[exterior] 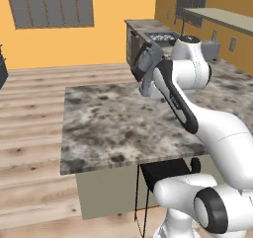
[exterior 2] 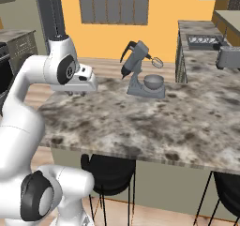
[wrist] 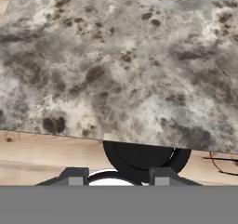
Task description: Close the stand mixer head.
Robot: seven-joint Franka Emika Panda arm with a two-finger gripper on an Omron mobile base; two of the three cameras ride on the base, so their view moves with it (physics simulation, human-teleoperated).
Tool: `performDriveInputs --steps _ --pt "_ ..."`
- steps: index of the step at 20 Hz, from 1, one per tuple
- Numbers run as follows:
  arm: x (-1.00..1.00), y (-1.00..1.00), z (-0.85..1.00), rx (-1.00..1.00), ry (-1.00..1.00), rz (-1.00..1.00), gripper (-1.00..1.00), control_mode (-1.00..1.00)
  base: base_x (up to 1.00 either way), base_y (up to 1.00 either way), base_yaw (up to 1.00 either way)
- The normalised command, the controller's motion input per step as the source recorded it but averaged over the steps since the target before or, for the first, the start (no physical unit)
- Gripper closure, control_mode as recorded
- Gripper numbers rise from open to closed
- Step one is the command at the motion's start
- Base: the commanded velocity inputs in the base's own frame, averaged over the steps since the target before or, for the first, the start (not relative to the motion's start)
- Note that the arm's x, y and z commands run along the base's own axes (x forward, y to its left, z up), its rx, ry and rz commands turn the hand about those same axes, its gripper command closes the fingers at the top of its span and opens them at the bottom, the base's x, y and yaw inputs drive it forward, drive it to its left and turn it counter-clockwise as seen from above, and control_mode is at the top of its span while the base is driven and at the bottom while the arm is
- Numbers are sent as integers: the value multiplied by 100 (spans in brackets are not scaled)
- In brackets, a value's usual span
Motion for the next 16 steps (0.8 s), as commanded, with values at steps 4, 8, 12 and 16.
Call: performDriveInputs --steps 4,8,12,16 --pt "-27 1 0 0 0 0 -100 -100 0 0 0" --pt "-94 0 11 13 2 0 -100 -100 0 0 0" --pt "-100 -1 29 21 6 0 -100 -100 0 0 0" --pt "-92 -1 36 17 6 0 -100 -100 0 0 0"
